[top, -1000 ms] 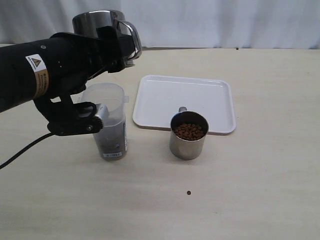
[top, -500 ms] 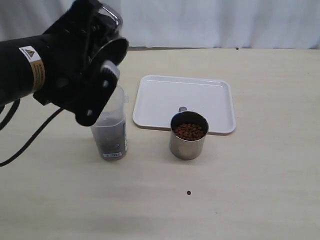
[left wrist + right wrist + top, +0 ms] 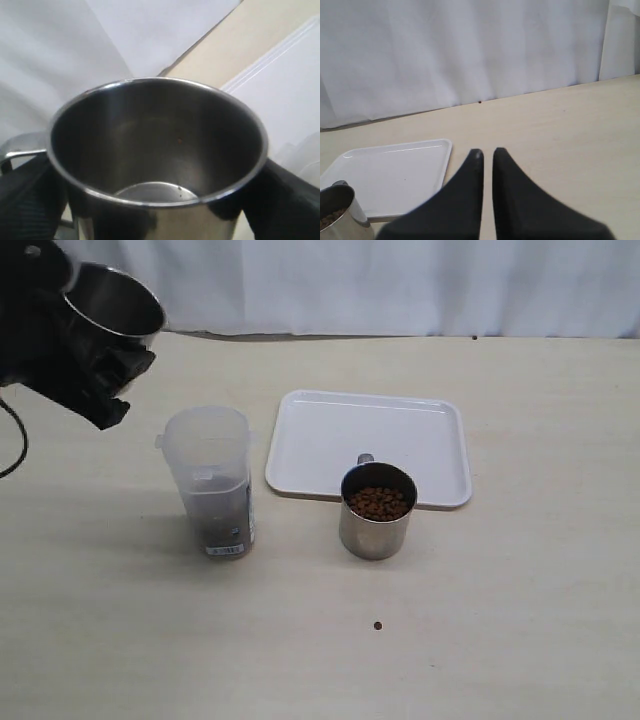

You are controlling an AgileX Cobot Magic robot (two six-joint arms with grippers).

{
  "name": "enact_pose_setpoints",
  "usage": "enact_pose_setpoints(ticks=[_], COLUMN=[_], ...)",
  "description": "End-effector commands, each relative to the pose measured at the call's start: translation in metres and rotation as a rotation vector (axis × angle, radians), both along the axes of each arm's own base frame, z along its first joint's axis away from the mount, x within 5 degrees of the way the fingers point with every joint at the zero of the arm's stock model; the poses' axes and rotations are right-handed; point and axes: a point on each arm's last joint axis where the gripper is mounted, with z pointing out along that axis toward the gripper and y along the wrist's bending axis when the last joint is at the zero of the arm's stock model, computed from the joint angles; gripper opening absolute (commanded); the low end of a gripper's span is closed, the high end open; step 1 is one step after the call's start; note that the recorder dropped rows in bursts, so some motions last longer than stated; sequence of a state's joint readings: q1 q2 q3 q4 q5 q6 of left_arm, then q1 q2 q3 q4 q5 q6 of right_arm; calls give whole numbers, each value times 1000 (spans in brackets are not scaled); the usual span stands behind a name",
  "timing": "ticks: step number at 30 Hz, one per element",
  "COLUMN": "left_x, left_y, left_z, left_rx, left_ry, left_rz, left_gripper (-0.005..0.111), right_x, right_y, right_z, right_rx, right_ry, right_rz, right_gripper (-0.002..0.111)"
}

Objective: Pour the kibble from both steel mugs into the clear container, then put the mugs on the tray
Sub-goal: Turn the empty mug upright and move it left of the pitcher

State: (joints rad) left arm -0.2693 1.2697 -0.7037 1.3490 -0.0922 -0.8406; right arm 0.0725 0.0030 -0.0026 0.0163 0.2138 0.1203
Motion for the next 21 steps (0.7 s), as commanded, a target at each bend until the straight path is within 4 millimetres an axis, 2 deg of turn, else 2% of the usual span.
enact_pose_setpoints(ticks=[1,6,9,21], left_x=[-8,-37,-48,-37], left_y=[39,73,76,74], left_z=[-18,-50,-67,-142], left_rx=[-277,-451,-481,-444], left_ry=[23,-92,-117,98], left_rz=[11,62,78,18], left_gripper=[0,0,0,0], right_x=[0,0,0,0], right_y=[0,0,0,0], right_z=[0,0,0,0], right_rx=[-2,-2,-2,-2], right_ry=[-3,-3,-3,-3], right_rz=[4,4,4,4], right_gripper=[5,5,5,5])
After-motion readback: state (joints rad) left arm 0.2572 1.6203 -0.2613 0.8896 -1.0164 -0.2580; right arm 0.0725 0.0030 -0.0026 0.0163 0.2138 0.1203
